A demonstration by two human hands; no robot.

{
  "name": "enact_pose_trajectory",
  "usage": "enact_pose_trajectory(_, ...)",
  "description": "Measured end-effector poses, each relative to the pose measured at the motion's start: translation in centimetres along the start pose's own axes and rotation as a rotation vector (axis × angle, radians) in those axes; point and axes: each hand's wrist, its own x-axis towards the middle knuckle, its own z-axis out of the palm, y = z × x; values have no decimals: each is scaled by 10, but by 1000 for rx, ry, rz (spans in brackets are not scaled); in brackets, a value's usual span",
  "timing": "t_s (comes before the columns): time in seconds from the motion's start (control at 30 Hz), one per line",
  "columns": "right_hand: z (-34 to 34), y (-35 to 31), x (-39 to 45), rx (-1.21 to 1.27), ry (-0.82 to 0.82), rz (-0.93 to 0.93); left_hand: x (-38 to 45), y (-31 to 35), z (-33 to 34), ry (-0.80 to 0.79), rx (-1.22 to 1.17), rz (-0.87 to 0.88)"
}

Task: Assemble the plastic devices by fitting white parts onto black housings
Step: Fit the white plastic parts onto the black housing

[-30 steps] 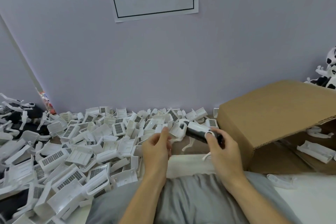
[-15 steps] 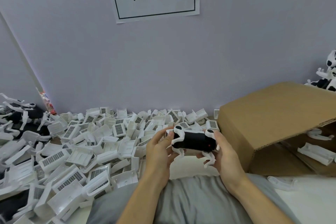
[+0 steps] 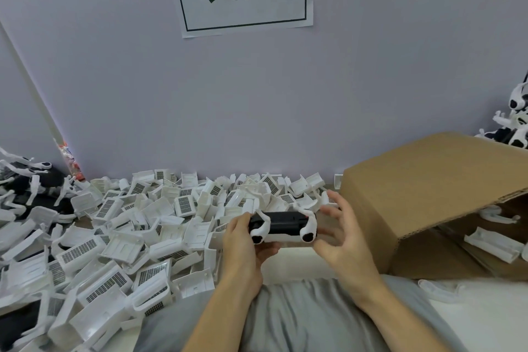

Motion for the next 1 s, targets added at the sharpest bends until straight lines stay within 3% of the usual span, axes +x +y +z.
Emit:
enact_pose_trajectory(0.23, 6, 4, -3, -308, -48, -240, 1, -1, -1, 61, -7, -51)
enact_pose_trajectory(0.4, 5, 6, 3, -408, -15, -328, 2, -4, -1, 11, 106, -32)
enact_pose_trajectory(0.7, -4, 3, 8, -243, 256, -89, -15, -2, 7, -260, 272, 290)
enact_pose_trajectory(1.0, -1, 2, 5, -82, 141, -16, -13, -4, 7, -179, 181, 226)
